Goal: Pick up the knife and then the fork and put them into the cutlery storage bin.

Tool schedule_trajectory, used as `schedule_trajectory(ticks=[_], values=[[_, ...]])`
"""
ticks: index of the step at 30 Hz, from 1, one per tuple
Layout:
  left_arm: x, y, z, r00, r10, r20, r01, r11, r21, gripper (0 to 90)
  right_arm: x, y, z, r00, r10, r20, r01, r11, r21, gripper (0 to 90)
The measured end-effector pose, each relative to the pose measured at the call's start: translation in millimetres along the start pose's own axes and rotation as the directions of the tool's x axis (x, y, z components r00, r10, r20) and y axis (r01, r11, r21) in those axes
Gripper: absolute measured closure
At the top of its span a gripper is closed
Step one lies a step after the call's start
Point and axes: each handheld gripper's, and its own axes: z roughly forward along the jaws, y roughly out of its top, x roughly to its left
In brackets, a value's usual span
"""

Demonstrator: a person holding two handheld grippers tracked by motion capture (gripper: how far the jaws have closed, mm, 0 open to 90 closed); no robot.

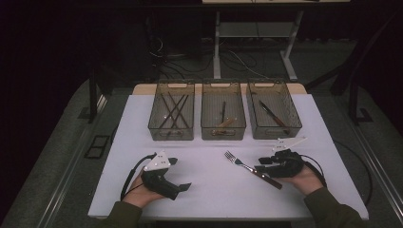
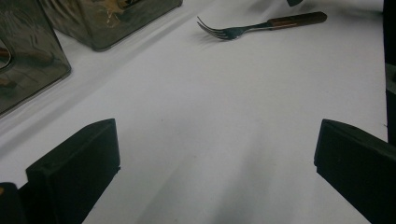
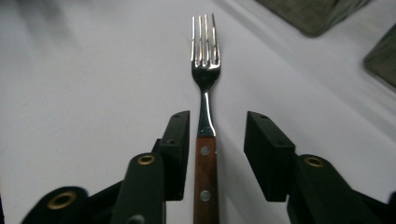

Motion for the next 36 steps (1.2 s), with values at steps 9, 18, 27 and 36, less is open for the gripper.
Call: schedule_trajectory(ticks=[9, 18, 27, 36], values=[[-0.1, 0.0, 0.1, 1.0, 0.0, 0.0, 0.0, 1.0, 0.0, 0.0, 4.6, 0.2, 11.4, 0.9997, -0.026, -0.001, 0.026, 0.997, 0.076, 68.8], [0.0, 0.1, 0.4, 1.0, 0.001, 0.0, -0.001, 1.0, 0.001, 0.0, 7.9, 0.5, 19.4, 0.999, -0.044, 0.006, 0.043, 0.993, 0.114, 71.8], [0.1, -0.1, 0.7, 1.0, -0.001, 0.001, 0.001, 1.0, 0.001, 0.0, 12.6, 5.8, 23.8, 0.9945, -0.098, 0.037, 0.089, 0.979, 0.186, 75.5], [-0.9, -0.4, 2.0, 1.0, -0.008, 0.003, 0.008, 1.0, -0.001, 0.0, 12.2, 36.3, 35.8, 0.9872, -0.159, 0.012, 0.14, 0.9, 0.414, 75.7]])
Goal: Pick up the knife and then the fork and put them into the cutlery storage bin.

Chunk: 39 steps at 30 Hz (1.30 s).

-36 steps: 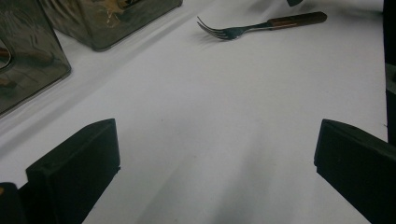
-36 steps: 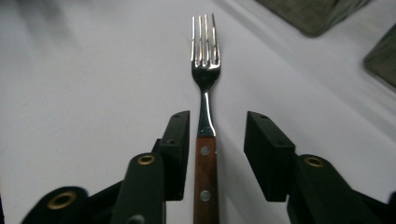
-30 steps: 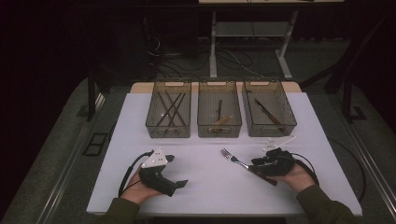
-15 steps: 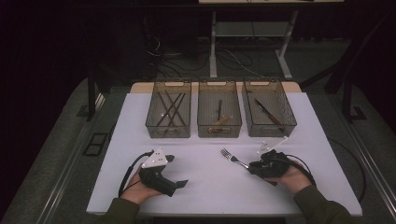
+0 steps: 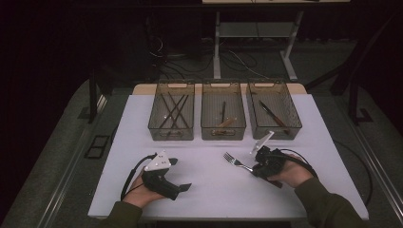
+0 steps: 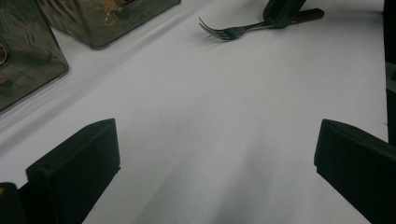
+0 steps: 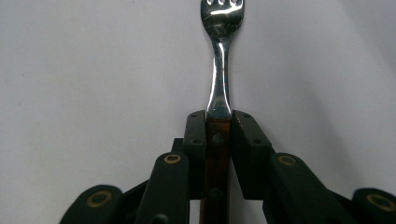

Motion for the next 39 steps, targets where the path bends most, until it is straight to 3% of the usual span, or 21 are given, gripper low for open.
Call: schedule_trajectory(ticks=[3, 9, 12, 16, 20, 25, 31, 34, 39], values=[[0.2, 0.0, -0.2, 1.0, 0.002, 0.0, -0.002, 1.0, 0.001, 0.0, -1.7, 14.1, 2.2, 0.9995, -0.033, -0.003, 0.033, 0.995, 0.097, 75.6], [-0.3, 0.3, -0.8, 1.0, 0.005, -0.004, -0.005, 1.0, -0.003, 0.0, -3.4, 35.3, 7.5, 0.998, -0.056, -0.028, 0.062, 0.966, 0.252, 76.0], [0.0, 0.2, -0.6, 1.0, 0.005, -0.003, -0.005, 1.0, -0.003, 0.0, -4.2, 40.2, 8.8, 0.9981, -0.052, -0.034, 0.059, 0.956, 0.287, 77.1], [-0.4, 0.4, -0.7, 1.0, 0.006, -0.002, -0.006, 1.0, -0.003, 0.0, -5.1, 39.8, 8.4, 0.9986, -0.04, -0.034, 0.048, 0.958, 0.284, 77.4], [-0.3, 0.6, -0.9, 1.0, 0.008, -0.002, -0.008, 1.0, -0.003, 0.0, -5.5, 37.3, 5.9, 0.9979, -0.044, -0.048, 0.054, 0.968, 0.245, 77.4], [-0.4, 0.6, -0.9, 1.0, 0.007, -0.003, -0.007, 1.0, -0.007, 0.0, -7.5, 34.8, -2.8, 0.9989, -0.014, -0.045, 0.022, 0.983, 0.183, 77.3], [-0.2, 0.7, -1.3, 1.0, 0.008, -0.004, -0.008, 0.9999, -0.012, 0.0, -14.6, 25.4, -11.6, 0.9991, 0.02, -0.036, -0.018, 0.998, 0.064, 77.3], [0.2, 0.8, -1.6, 0.9999, 0.013, -0.004, -0.013, 0.9999, -0.007, 0.0, -17.7, 17.7, -16.4, 0.998, 0.049, -0.041, -0.049, 0.999, -0.01, 77.3], [-0.3, 1.1, -2.1, 0.9999, 0.015, -0.003, -0.015, 0.9998, -0.009, 0.0, -22.5, 7.3, -25.9, 0.9957, 0.087, -0.032, -0.09, 0.991, -0.102, 77.2]])
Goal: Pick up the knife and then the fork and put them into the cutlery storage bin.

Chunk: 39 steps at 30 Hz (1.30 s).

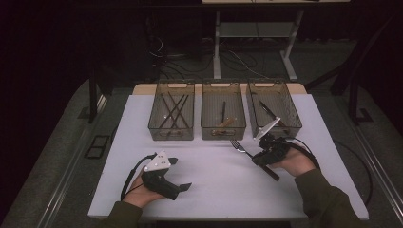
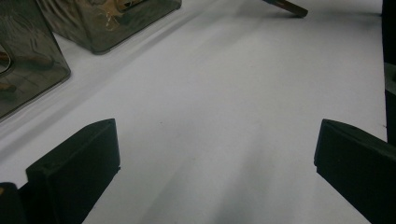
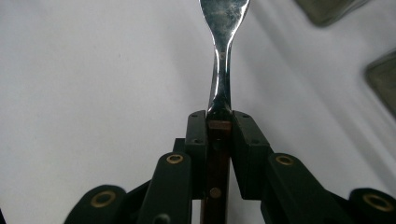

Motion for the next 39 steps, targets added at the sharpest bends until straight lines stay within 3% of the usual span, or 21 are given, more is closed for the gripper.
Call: schedule_trajectory(ticks=[9, 15, 18, 22, 33, 39], values=[[-0.6, 0.2, 0.4, 1.0, -0.003, 0.004, 0.003, 1.0, -0.007, 0.0, -7.2, -14.3, -10.8, 0.999, 0.042, -0.014, -0.043, 0.989, -0.142, 77.2], [-0.1, 0.3, 0.1, 1.0, -0.003, 0.004, 0.003, 1.0, -0.007, 0.0, -12.0, -19.4, -16.6, 0.9978, 0.058, -0.032, -0.064, 0.971, -0.229, 77.2], [0.1, 0.2, 0.2, 1.0, -0.003, 0.004, 0.003, 1.0, -0.009, 0.0, -15.7, -22.8, -22.0, 0.9969, 0.073, -0.027, -0.078, 0.957, -0.281, 77.2], [0.9, 0.3, -0.3, 1.0, 0.004, 0.006, -0.004, 1.0, -0.004, 0.0, -21.2, -27.6, -28.7, 0.9943, 0.099, -0.038, -0.106, 0.929, -0.353, 77.3], [3.1, -0.1, 0.0, 1.0, 0.002, 0.005, -0.002, 1.0, -0.007, 0.0, -27.2, -31.5, -40.4, 0.9903, 0.135, -0.035, -0.136, 0.886, -0.443, 77.2], [2.6, -0.3, -0.1, 1.0, 0.003, 0.003, -0.003, 1.0, -0.007, 0.0, -32.8, -34.7, -50.3, 0.9858, 0.167, -0.018, -0.154, 0.857, -0.491, 77.2]])
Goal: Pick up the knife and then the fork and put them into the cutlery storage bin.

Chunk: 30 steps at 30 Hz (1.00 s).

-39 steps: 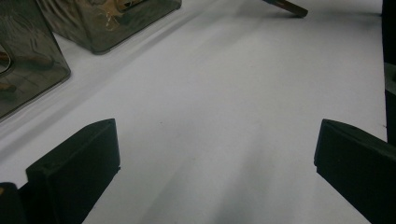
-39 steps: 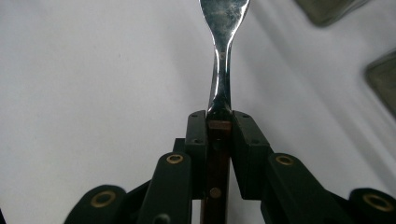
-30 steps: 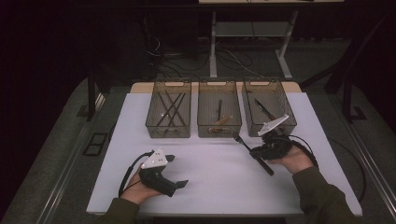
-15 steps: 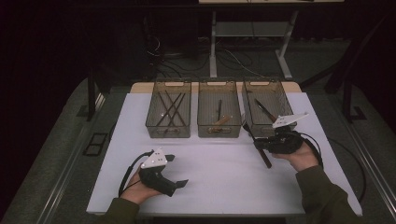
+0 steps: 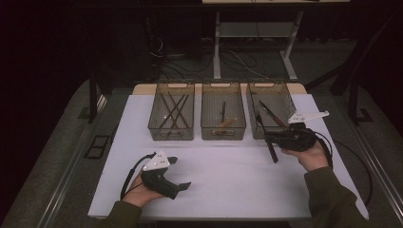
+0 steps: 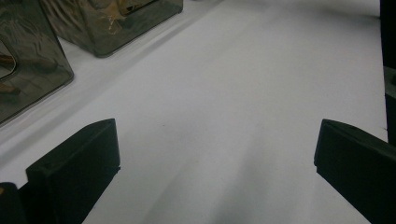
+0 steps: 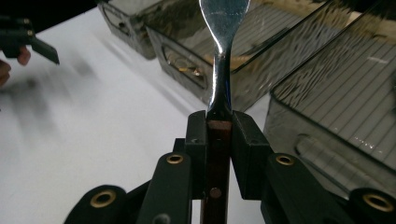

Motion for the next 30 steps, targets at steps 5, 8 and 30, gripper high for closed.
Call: schedule_trajectory(ticks=[5, 8, 30], values=[[0.0, 0.0, 0.2, 1.0, 0.002, 0.001, -0.002, 1.0, 0.002, 0.0, -4.5, 1.8, -6.6, 0.9996, 0.006, 0.026, -0.005, 0.999, -0.039, 77.2], [0.1, 0.1, 0.5, 1.0, 0.001, 0.0, -0.001, 1.0, 0.002, 0.0, -6.4, 2.9, -9.1, 0.999, 0.014, 0.043, -0.012, 0.999, -0.051, 77.2], [-1.1, -0.1, 2.1, 1.0, -0.005, -0.002, 0.005, 1.0, 0.0, 0.0, -33.4, 37.0, -29.4, 0.9866, 0.038, 0.159, -0.013, 0.988, -0.155, 77.2]])
